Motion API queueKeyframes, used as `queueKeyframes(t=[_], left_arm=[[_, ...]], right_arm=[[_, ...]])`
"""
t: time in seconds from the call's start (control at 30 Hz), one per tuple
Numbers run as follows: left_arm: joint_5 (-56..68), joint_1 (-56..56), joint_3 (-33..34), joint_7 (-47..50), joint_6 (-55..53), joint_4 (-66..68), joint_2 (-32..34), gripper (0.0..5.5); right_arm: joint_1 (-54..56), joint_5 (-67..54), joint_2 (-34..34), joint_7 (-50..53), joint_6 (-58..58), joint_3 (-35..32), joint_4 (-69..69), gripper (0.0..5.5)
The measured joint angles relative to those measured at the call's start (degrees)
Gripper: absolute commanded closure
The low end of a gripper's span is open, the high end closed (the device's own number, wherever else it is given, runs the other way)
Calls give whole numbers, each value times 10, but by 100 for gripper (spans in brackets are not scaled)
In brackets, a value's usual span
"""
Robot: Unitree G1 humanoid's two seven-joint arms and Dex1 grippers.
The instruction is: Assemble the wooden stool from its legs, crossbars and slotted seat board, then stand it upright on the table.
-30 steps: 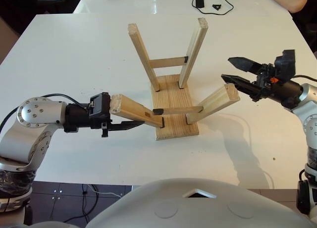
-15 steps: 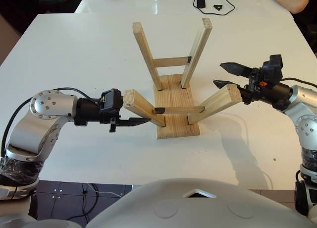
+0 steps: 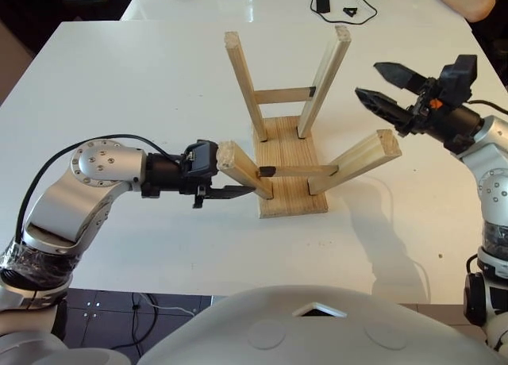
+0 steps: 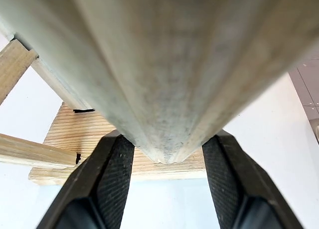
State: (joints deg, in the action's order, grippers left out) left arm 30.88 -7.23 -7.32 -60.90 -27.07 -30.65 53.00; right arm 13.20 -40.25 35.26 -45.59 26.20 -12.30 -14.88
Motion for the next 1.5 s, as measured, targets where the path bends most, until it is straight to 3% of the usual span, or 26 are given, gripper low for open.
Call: queueKeyframes(t=[0.17,0.3,0.53,0.77,0.93,1.23,1.5], left_arm=[[-3,-38,-20,46,-54,-1,-26,346],[-11,-70,-43,83,-94,-4,-54,346],[-11,-77,-53,111,-123,-11,-77,346],[-8,-73,-50,124,-131,-14,-85,346],[-7,-73,-49,127,-135,-17,-85,346],[-11,-75,-47,121,-143,-9,-80,346],[-16,-77,-54,120,-146,-2,-80,346]], right_arm=[[81,-3,-38,137,-10,-62,2,211],[103,-38,-58,200,11,-58,-100,211],[82,-62,-93,269,66,76,-273,211],[20,39,-121,308,87,214,-270,211],[-20,151,-91,301,80,285,-218,211],[-45,303,-93,296,-5,368,-140,211],[-46,376,-94,287,-60,394,-121,211]])
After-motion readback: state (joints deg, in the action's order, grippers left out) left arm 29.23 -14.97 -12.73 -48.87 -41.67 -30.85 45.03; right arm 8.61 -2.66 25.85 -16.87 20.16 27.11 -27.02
